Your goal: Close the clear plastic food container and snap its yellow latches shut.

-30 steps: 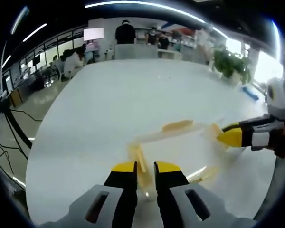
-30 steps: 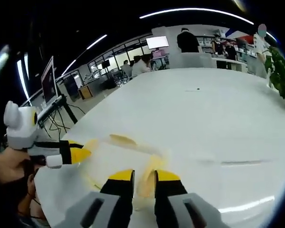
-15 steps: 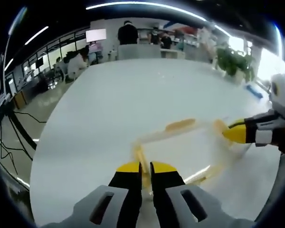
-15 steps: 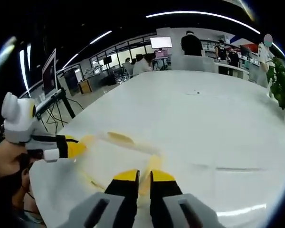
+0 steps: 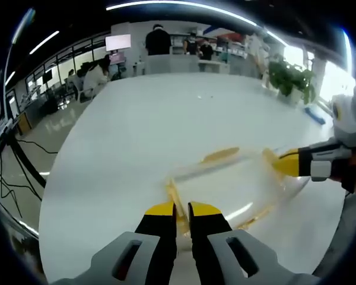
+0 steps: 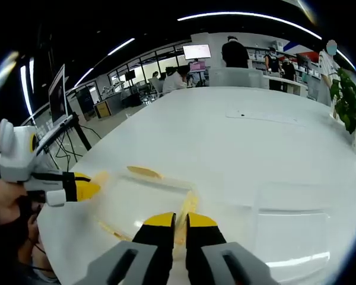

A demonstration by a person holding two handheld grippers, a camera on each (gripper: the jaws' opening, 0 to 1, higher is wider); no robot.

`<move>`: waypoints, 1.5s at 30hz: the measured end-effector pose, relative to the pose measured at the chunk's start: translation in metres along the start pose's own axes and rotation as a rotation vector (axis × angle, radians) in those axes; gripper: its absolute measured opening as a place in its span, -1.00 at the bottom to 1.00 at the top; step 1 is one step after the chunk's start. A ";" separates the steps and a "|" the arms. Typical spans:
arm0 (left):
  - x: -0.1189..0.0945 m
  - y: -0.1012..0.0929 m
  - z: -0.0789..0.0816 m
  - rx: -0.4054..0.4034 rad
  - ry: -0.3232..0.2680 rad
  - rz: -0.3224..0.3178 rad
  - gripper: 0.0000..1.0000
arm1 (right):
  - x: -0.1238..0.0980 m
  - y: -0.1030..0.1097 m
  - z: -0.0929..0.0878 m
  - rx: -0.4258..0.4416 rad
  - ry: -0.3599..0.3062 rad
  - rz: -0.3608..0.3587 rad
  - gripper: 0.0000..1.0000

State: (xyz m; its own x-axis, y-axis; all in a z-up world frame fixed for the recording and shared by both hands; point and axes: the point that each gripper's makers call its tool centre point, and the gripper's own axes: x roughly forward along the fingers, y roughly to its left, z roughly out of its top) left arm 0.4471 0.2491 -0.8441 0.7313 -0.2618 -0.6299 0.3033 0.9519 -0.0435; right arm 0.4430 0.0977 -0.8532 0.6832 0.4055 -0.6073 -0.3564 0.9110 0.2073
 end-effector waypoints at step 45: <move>-0.060 -0.006 0.022 0.011 -0.026 0.061 -0.91 | -0.048 0.025 0.029 0.026 -0.045 0.050 -0.98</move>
State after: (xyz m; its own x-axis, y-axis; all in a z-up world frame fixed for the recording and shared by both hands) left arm 0.4144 0.2552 -0.7889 0.7640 -0.2074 -0.6109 0.2641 0.9645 0.0030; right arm 0.4196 0.1032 -0.7971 0.6928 0.4530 -0.5611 -0.3745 0.8909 0.2569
